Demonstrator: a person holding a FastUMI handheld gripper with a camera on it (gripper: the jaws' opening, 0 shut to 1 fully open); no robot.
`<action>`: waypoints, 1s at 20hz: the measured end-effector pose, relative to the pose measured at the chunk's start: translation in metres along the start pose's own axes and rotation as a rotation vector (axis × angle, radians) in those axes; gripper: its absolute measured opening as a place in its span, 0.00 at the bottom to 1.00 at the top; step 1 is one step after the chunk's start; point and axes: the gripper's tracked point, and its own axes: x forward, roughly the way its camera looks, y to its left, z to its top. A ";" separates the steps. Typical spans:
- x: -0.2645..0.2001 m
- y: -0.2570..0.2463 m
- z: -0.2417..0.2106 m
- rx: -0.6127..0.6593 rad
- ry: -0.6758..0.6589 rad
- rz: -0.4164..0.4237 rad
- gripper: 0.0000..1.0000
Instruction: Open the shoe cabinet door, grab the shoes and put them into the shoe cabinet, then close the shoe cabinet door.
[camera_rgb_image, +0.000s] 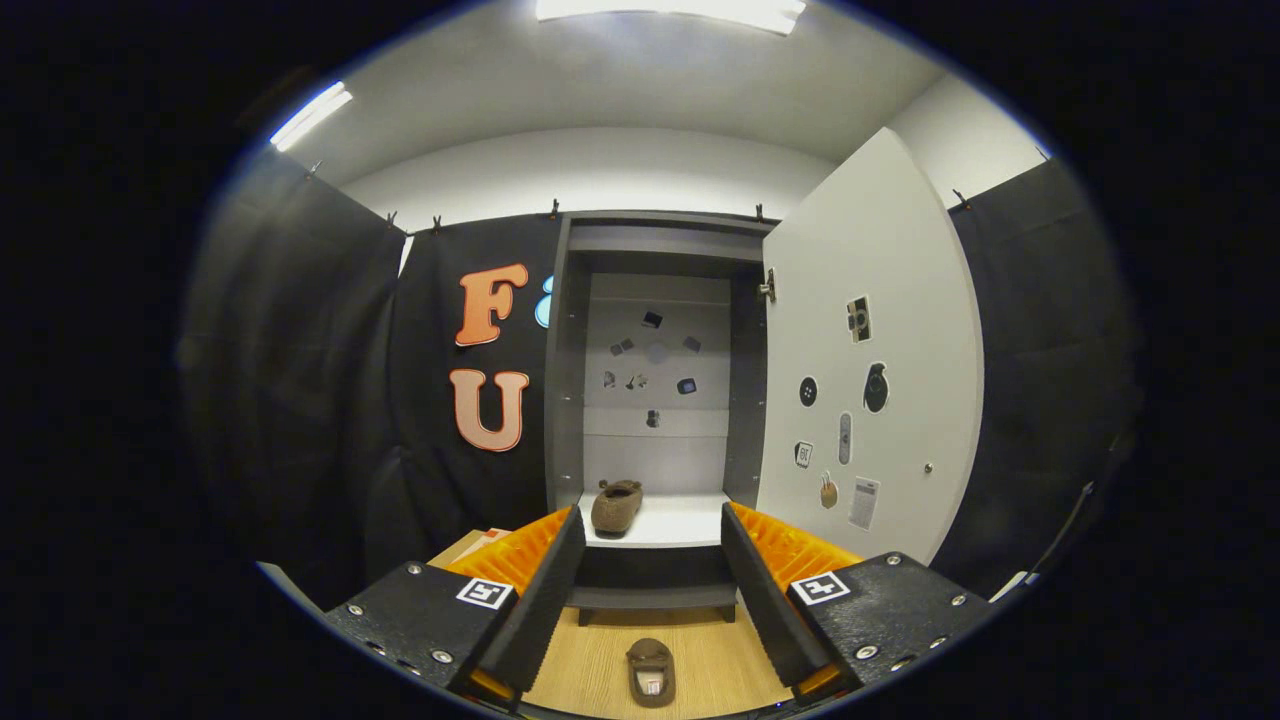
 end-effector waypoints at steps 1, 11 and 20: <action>0.000 0.000 -0.001 -0.004 0.000 -0.001 0.86; 0.004 0.001 -0.011 -0.006 0.015 0.005 0.86; 0.003 -0.002 -0.013 -0.006 0.011 0.003 0.86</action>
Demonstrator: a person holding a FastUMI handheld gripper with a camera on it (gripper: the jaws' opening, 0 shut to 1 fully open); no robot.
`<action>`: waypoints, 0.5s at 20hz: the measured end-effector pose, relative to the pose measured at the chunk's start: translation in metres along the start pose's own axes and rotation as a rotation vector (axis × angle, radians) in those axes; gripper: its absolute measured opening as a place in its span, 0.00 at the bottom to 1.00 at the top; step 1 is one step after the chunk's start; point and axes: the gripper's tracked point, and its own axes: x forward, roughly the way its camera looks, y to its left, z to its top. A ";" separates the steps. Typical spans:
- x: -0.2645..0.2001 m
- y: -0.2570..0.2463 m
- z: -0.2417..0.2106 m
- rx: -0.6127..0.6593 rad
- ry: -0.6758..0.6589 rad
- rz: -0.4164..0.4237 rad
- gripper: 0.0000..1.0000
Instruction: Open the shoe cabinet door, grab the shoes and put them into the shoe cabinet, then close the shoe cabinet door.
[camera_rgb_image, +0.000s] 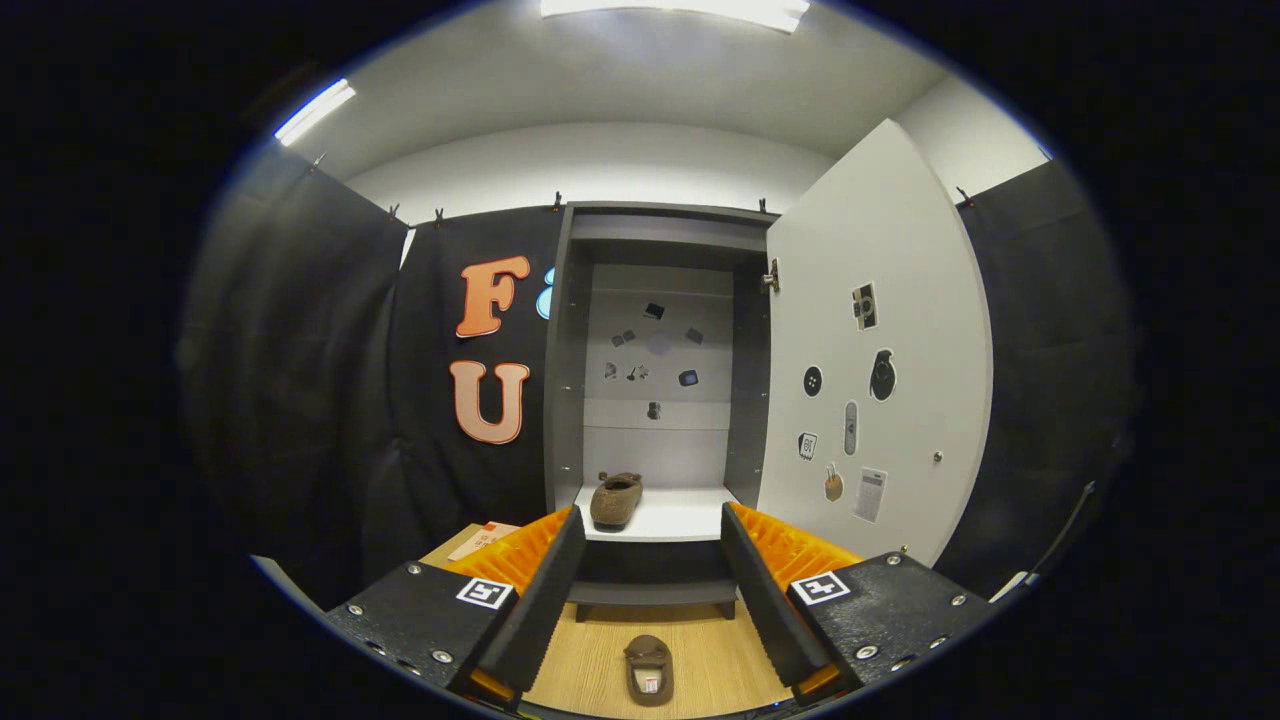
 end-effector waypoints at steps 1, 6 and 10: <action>0.001 0.000 -0.001 -0.001 0.001 0.001 0.86; 0.005 0.003 -0.029 -0.007 0.050 0.009 0.86; 0.015 0.016 -0.092 0.004 0.150 0.045 0.86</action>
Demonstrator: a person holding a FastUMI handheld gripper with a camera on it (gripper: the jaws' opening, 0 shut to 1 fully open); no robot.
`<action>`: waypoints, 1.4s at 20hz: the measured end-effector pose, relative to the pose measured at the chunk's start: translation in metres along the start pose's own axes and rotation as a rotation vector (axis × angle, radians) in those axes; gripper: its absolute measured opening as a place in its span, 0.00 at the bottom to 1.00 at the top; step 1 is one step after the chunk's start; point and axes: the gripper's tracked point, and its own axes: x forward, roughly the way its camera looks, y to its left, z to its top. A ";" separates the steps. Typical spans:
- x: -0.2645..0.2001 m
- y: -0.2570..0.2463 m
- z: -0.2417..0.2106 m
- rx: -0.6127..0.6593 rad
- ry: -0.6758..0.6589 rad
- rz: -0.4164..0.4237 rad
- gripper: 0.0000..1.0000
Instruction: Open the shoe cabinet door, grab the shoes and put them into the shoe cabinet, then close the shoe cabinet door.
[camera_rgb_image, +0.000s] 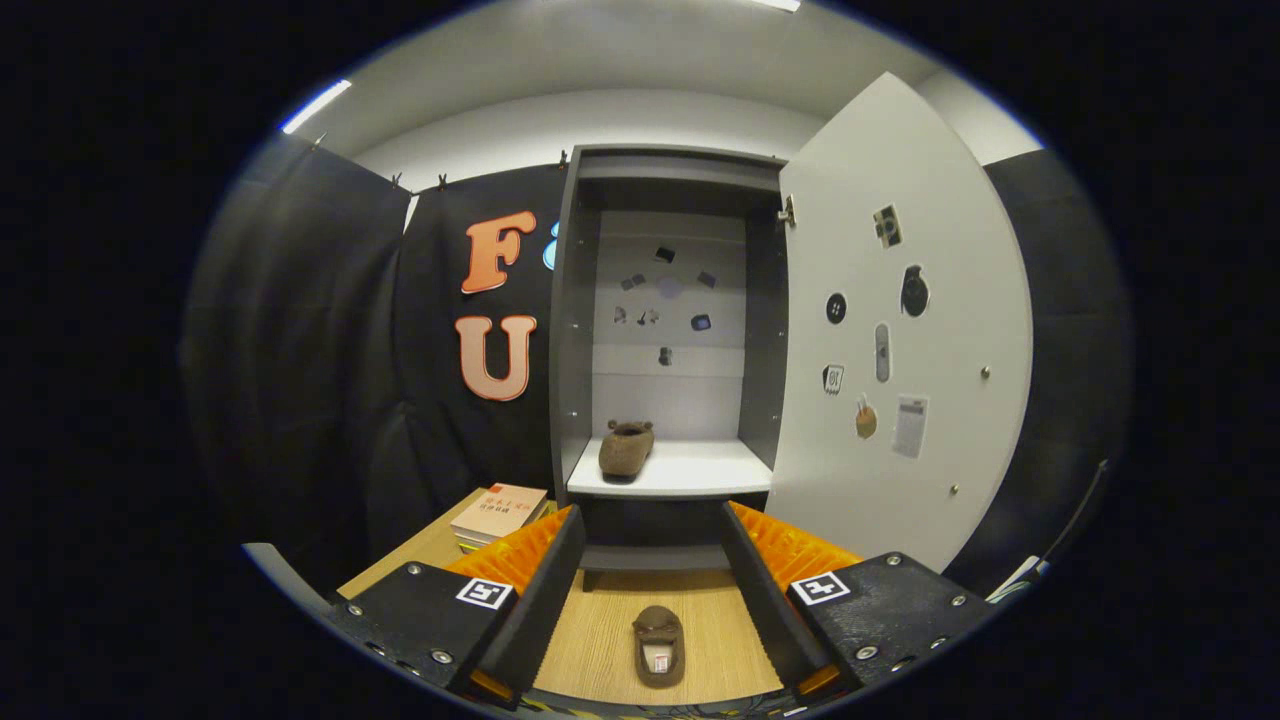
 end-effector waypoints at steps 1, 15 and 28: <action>0.006 0.003 -0.019 0.003 0.031 0.009 0.86; 0.100 0.022 -0.308 0.261 0.465 0.092 0.78; 0.165 0.028 -0.402 0.354 0.668 0.123 0.31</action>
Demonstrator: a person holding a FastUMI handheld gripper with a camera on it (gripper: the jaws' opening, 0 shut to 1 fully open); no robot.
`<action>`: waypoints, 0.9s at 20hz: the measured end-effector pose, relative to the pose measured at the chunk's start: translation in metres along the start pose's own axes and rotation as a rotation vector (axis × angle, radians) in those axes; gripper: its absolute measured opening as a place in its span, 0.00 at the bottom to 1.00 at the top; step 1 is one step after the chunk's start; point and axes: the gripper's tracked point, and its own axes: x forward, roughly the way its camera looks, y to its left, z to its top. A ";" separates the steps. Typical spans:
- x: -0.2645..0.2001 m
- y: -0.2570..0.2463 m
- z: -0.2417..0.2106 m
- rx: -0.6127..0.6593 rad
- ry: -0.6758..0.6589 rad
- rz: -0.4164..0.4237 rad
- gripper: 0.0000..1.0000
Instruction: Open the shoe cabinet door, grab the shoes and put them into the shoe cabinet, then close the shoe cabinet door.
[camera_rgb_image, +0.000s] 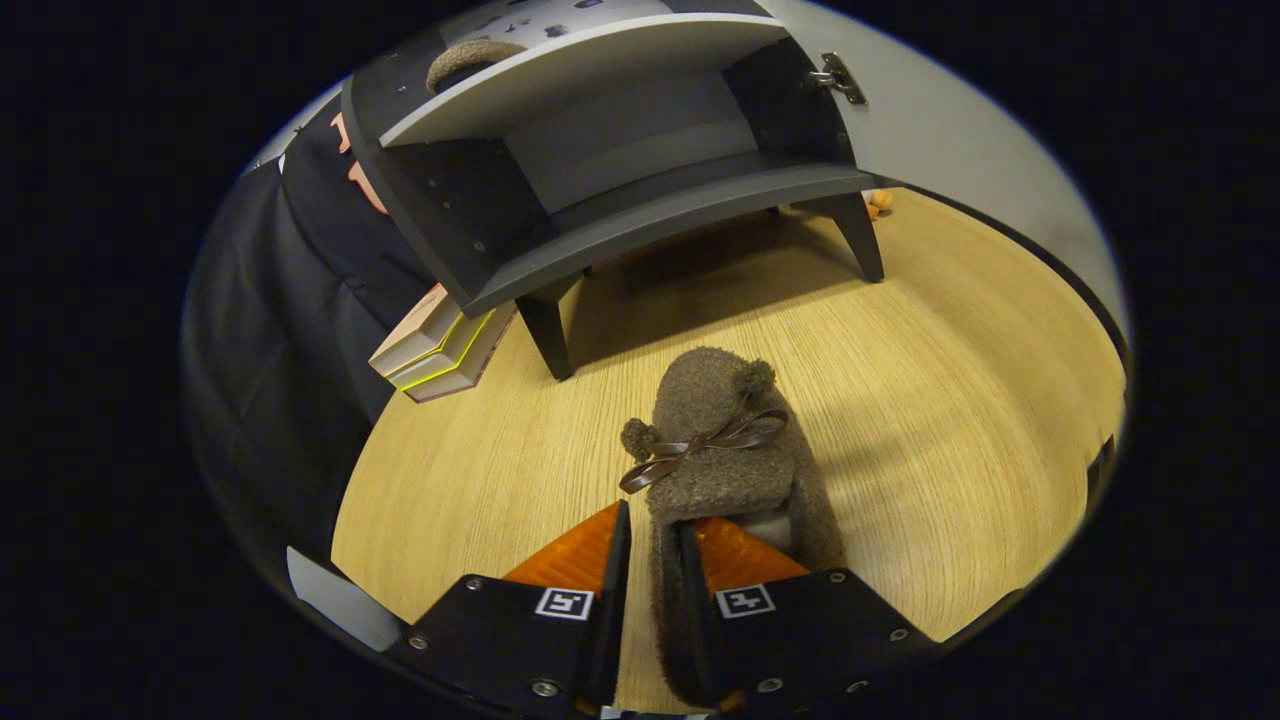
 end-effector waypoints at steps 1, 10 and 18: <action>0.004 -0.003 0.001 -0.011 -0.003 -0.012 0.29; 0.006 -0.010 0.003 -0.042 0.006 -0.035 0.05; -0.058 -0.001 0.049 -0.073 -0.080 -0.024 0.04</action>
